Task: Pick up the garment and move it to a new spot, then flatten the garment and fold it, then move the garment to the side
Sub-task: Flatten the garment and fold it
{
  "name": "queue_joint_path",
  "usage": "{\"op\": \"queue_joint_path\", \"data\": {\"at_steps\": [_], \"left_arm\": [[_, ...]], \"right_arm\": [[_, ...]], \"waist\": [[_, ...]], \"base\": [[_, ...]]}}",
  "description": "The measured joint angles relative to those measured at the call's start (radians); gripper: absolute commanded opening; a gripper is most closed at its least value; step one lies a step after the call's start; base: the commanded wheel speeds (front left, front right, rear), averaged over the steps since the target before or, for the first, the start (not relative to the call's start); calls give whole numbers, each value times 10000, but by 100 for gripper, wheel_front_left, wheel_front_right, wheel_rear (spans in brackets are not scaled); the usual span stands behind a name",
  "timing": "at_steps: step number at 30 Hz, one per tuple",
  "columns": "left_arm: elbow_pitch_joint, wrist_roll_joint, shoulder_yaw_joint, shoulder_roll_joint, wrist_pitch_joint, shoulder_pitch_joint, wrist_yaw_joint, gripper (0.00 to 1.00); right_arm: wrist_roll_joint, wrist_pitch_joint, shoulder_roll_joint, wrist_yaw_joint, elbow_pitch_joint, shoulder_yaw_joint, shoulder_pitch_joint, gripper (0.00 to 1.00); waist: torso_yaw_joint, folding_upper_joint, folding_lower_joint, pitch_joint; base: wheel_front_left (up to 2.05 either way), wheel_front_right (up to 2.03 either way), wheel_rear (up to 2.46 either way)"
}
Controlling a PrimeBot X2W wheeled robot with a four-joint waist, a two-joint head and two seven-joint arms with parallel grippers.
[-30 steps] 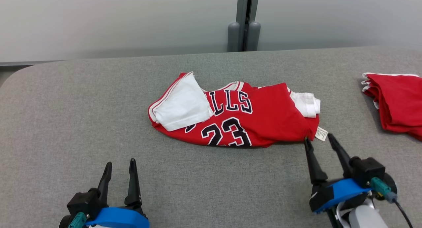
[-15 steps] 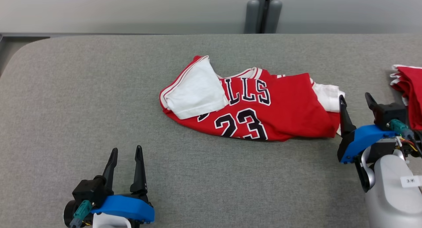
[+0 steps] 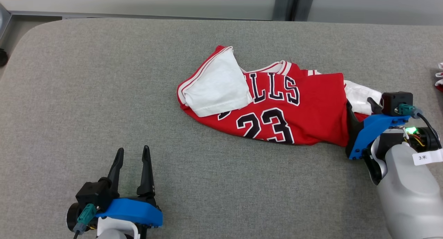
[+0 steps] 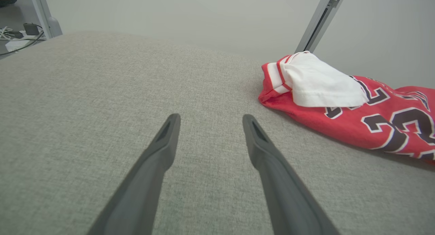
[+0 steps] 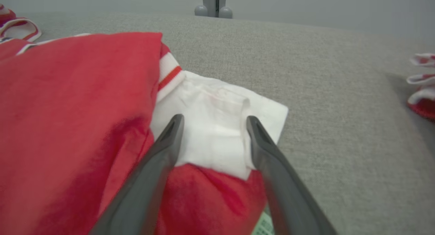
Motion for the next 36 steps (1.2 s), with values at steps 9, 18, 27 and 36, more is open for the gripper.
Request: {"op": "queue_joint_path", "data": {"at_steps": [9, 18, 27, 36], "left_arm": [[29, 86, 77, -21, 0, -15, -33, 100], [100, 127, 86, -46, 0, 46, -42, 100], [4, 169, 161, -56, 0, 164, -42, 100], [-320, 94, 479, -56, 0, 420, 75, 100]], "right_arm": [[746, -698, -259, 0, 500, 489, -539, 0], [817, -1484, -384, 0, 36, 1022, -1368, 0], [953, -1778, 506, 0, -853, 2731, -2201, 0], [3392, -1239, 821, 2, -1910, 8947, -723, 0]], "waist": [[-131, 0, -1, -76], [-231, 0, -1, -400], [-16, 0, -1, -806], [791, 0, -3, -1133]], "base": [[0, 0, 0], [0, 0, 0], [0, 0, 0], [0, 0, 0]]}}
